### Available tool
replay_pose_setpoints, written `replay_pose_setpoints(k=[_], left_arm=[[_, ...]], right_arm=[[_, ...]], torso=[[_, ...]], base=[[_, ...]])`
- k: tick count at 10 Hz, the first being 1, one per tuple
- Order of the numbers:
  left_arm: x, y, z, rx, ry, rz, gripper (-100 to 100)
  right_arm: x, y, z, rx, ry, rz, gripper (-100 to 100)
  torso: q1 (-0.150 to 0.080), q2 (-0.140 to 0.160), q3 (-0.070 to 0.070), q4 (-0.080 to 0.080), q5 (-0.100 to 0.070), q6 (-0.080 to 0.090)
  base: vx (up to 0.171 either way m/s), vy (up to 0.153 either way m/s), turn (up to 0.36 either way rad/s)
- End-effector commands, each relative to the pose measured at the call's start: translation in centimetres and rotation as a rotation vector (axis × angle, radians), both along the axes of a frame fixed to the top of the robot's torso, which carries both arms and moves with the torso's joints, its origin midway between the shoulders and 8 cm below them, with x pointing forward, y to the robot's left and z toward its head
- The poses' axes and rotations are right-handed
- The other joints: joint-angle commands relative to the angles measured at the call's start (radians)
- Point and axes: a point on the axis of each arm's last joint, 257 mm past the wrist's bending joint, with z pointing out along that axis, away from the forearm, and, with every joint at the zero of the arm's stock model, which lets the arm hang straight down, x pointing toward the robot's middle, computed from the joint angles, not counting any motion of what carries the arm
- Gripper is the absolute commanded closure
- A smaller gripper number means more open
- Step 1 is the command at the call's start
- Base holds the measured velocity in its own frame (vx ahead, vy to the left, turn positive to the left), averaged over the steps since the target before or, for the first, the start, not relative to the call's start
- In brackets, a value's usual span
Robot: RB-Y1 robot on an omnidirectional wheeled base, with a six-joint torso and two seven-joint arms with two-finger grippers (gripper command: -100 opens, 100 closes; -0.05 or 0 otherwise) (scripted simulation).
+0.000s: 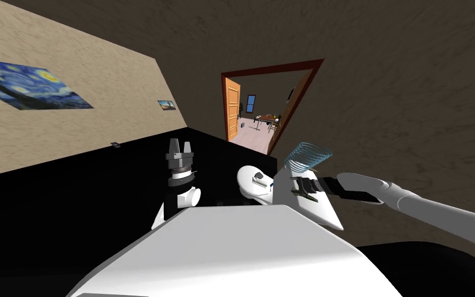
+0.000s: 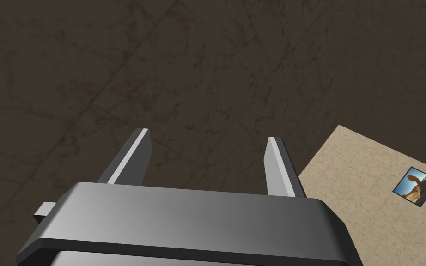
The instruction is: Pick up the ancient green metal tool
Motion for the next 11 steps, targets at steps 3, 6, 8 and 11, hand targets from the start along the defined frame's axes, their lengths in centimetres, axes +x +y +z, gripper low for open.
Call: replay_pose_setpoints(k=[3, 6, 8, 11], left_arm=[[0.0, 0.0, 0.0, 0.0, 0.0, 0.0, 0], [0.0, 0.0, 0.0, 0.0, 0.0, 0.0, 0], [0.0, 0.0, 0.0, 0.0, 0.0, 0.0, 0], [0.0, 0.0, 0.0, 0.0, 0.0, 0.0, 0]], right_arm=[[-4.4, -6.0, -0.8, -0.136, 0.126, -0.032, -100], [-7.8, -9.9, -1.2, -0.219, 0.217, -0.059, -100], [-9.4, -11.5, -1.2, -0.252, 0.257, -0.073, -100], [-12.3, -13.6, -1.5, -0.297, 0.324, -0.094, -100]], torso=[[0.0, 0.0, 0.0, 0.0, 0.0, 0.0], [-0.003, 0.0, 0.0, 0.0, 0.0, 0.001], [-0.005, 0.0, 0.0, 0.0, -0.001, 0.002], [-0.005, -0.001, 0.0, 0.0, -0.001, 0.002]], base=[[-0.007, 0.02, 0.108], [0.001, 0.015, 0.098], [0.007, 0.006, 0.059], [0.016, 0.0, 0.084]])
